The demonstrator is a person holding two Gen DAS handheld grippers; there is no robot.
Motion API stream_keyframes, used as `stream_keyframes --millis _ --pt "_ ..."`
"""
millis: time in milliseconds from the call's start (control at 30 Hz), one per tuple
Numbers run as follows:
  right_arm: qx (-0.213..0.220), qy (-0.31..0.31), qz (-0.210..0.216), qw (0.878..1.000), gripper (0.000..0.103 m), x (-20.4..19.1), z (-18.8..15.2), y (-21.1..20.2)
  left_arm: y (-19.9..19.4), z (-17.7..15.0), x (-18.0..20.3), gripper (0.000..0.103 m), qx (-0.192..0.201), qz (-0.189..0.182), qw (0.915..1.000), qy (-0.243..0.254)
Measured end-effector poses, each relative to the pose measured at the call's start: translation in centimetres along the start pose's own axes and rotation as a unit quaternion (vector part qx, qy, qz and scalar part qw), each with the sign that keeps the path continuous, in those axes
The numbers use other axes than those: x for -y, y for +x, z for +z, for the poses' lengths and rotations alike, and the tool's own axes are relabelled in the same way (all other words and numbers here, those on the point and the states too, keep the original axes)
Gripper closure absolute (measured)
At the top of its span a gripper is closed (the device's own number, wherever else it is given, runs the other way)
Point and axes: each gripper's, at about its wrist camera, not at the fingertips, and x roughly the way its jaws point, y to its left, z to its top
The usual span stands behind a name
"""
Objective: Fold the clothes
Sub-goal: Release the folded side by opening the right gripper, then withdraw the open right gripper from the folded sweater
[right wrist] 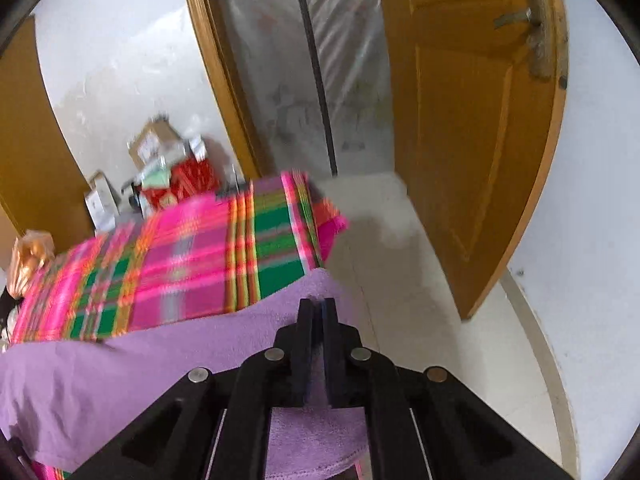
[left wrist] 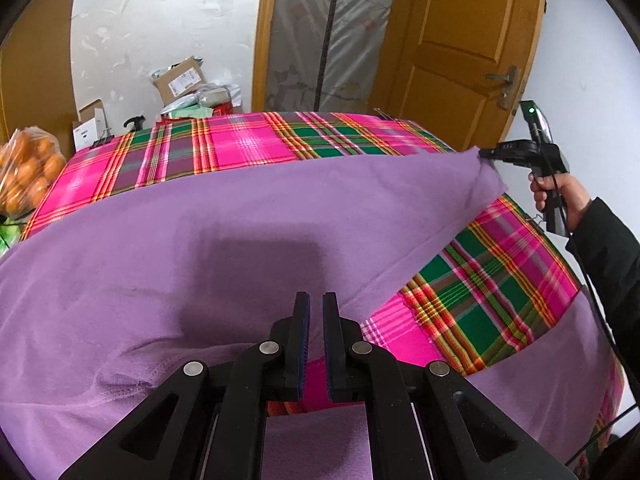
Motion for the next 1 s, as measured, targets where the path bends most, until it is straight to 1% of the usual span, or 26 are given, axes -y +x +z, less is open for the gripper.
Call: stream_keyframes --millis 33,100,167,200,333,367,400,433,500,533,567,633,700,767,800,900,1000 --pt "-0.007 0.001 -0.006 1.0 0.097 0.2 -0.1 0.3 0.1 0.0 0.1 0.097 0.0 0.001 1.0 0.001" --pt "0.003 0.021 -0.016 1.0 0.09 1.3 -0.3 0.1 0.1 0.0 0.2 0.097 0.0 0.003 1.0 0.004" --pt "0.006 0.058 -0.012 0.998 0.082 3.0 -0.5 -0.3 0.1 -0.1 0.2 0.097 0.001 0.004 1.0 0.005" --pt "0.004 0.068 -0.007 0.998 0.081 3.6 -0.7 -0.5 0.0 -0.1 0.3 0.097 0.002 0.004 1.0 0.006" --pt "-0.019 0.056 0.032 0.998 0.081 4.0 -1.9 -0.9 0.0 0.0 0.4 0.097 0.005 0.006 0.9999 0.009" --pt "-0.031 0.048 0.038 0.998 0.081 3.8 -2.4 -0.8 0.0 0.0 0.4 0.097 0.004 0.008 0.9999 0.009" --pt "-0.042 0.034 0.036 0.998 0.081 3.4 -2.8 -0.7 0.2 0.0 0.4 0.097 0.0 0.01 0.9999 0.009" --pt "-0.042 0.025 0.027 0.998 0.081 3.3 -3.1 -0.7 0.4 -0.1 0.4 0.097 -0.005 0.014 0.9999 0.009" --pt "-0.047 0.02 -0.024 0.998 0.083 3.2 -3.4 -1.2 1.1 -0.2 0.3 0.097 -0.024 0.02 0.9995 0.008" --pt "-0.043 0.02 -0.039 0.998 0.084 3.1 -3.5 -1.8 1.5 -0.4 0.2 0.097 -0.035 0.02 0.9992 0.007" --pt "-0.037 0.02 -0.042 0.998 0.084 2.7 -3.7 -2.5 1.9 -0.5 0.2 0.097 -0.045 0.021 0.9988 0.005" --pt "-0.018 0.009 -0.012 1.0 0.084 1.2 -4.2 -4.3 1.5 -0.3 0.2 0.097 -0.04 0.02 0.999 0.001" --pt "-0.004 -0.03 0.022 0.999 0.084 -1.6 -5.1 -5.9 0.4 0.0 0.0 0.097 -0.026 0.016 0.9995 -0.01" --pt "-0.004 -0.076 0.053 0.996 0.084 -4.9 -6.5 -6.9 -1.0 0.3 -0.3 0.096 -0.008 0.017 0.9996 -0.023" --pt "-0.01 -0.1 0.068 0.993 0.084 -6.7 -7.3 -7.1 -1.7 0.3 -0.7 0.096 -0.003 0.026 0.9992 -0.032" --pt "-0.03 -0.152 0.08 0.985 0.084 -10.8 -9.5 -6.5 -3.7 0.0 -2.5 0.096 0.01 0.054 0.9964 -0.065" --pt "-0.051 -0.172 0.07 0.981 0.085 -12.6 -11.2 -4.8 -4.9 -1.3 -5.1 0.096 0.005 0.086 0.9917 -0.095"
